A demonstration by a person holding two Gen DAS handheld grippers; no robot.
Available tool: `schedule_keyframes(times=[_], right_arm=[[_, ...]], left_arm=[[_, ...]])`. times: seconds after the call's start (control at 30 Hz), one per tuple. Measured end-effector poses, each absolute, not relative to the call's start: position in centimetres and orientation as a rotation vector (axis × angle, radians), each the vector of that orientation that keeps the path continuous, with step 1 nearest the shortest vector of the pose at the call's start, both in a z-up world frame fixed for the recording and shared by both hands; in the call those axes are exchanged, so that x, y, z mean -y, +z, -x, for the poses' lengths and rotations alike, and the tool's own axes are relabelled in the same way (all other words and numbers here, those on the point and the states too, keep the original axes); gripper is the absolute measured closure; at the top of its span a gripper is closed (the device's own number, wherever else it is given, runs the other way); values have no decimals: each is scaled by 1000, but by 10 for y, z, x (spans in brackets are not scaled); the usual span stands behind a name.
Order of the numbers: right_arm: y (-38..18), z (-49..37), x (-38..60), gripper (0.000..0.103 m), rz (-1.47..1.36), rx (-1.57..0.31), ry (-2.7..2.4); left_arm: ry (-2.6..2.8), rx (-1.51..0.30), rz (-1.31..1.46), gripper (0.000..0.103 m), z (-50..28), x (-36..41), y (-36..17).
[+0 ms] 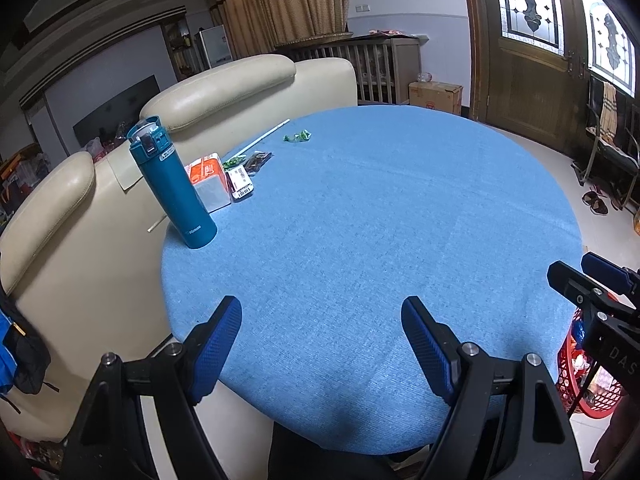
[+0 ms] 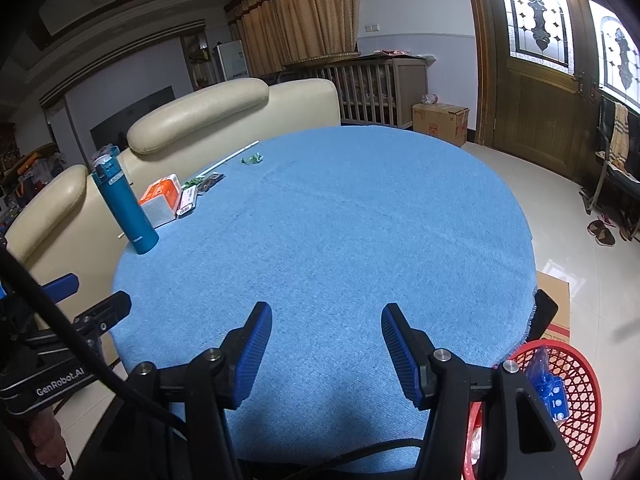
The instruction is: Collect trash
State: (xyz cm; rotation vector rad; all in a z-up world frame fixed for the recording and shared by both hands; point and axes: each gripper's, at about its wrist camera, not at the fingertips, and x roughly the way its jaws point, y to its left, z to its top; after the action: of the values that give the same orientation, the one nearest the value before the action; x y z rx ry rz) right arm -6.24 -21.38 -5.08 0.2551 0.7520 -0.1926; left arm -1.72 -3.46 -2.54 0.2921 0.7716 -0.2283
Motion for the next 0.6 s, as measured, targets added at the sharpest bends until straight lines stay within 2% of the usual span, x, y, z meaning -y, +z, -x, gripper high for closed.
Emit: schedule_keyframes(times=[0.6], right_arm=[[-51, 63, 219, 42, -261, -753, -199]], left_arm=[[-238, -793, -284, 21, 10, 34, -30]])
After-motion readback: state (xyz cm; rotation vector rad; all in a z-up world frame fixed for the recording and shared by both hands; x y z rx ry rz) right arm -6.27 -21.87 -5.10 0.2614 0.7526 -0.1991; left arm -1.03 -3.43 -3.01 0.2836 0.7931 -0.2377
